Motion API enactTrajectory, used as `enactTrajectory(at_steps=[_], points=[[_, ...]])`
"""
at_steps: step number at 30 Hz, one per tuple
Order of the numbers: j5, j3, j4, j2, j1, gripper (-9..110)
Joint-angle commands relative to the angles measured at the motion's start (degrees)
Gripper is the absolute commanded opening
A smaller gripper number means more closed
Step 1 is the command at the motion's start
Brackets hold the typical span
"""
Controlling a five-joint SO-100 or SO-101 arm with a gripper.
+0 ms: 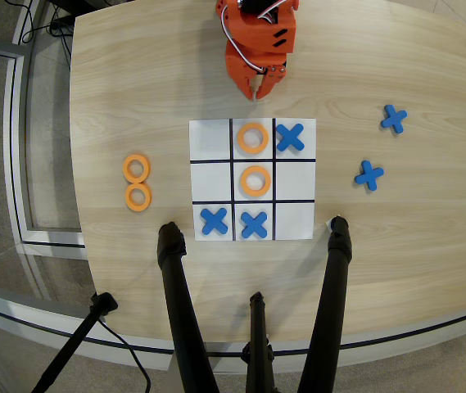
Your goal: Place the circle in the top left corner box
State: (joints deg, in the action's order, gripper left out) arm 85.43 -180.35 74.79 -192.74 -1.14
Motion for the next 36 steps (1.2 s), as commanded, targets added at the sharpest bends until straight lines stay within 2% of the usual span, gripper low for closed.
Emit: enactTrajectory(at_steps=[1,13,17,23,36], points=[[1.6,0.8,0.1,2.5,2.7,3],[1.8,1.5,0.1,3.1,3.0,4],[2.3,7.7,-1.1,8.3,4.8,8],[4.7,24.5,-5.5,27.7,12.0,13],[4.9,56.0,-33.8,78.7,27.2,15]])
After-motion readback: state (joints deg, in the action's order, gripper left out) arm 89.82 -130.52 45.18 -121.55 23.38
